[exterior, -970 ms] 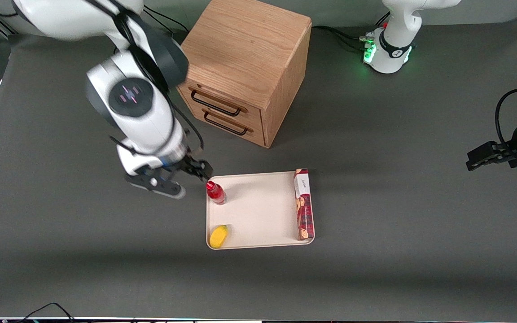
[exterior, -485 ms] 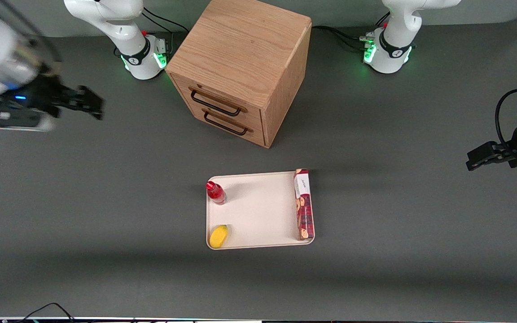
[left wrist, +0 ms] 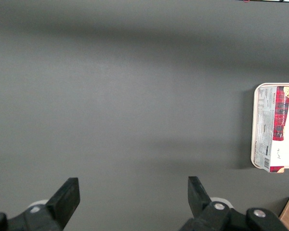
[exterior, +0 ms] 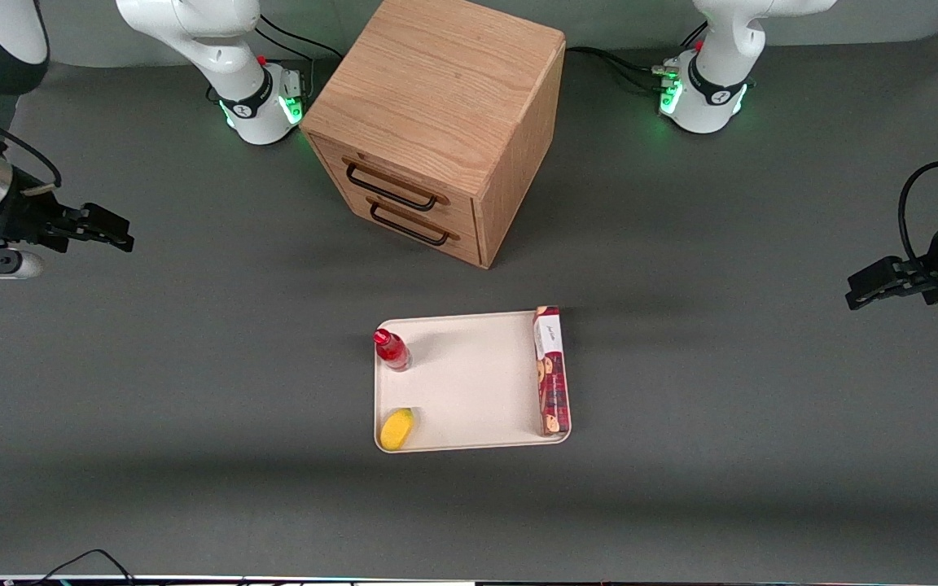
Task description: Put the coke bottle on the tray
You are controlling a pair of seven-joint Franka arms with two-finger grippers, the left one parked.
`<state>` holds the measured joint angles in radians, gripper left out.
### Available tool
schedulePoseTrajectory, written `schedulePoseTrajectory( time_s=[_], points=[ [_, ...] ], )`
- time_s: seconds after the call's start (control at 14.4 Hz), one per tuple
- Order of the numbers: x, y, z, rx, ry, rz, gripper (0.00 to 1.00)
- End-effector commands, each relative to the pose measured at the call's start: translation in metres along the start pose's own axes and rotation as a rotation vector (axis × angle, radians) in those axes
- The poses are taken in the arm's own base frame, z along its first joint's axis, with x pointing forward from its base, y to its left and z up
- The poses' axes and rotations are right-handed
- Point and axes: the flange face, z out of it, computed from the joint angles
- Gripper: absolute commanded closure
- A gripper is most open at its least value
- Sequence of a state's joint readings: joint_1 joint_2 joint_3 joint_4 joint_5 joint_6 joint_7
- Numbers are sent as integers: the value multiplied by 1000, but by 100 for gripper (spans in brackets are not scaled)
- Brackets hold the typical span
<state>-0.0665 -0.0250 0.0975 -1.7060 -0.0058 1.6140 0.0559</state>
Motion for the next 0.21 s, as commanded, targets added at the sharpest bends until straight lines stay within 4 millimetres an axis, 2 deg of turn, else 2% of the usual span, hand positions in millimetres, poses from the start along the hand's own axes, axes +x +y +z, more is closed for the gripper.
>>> schedulePoseTrajectory(
  time_s=[0.0,0.14],
  points=[
    [-4,-7,-22,26,53,-27,0],
    [1,-4,-31,29,52,-12,0]
  ],
)
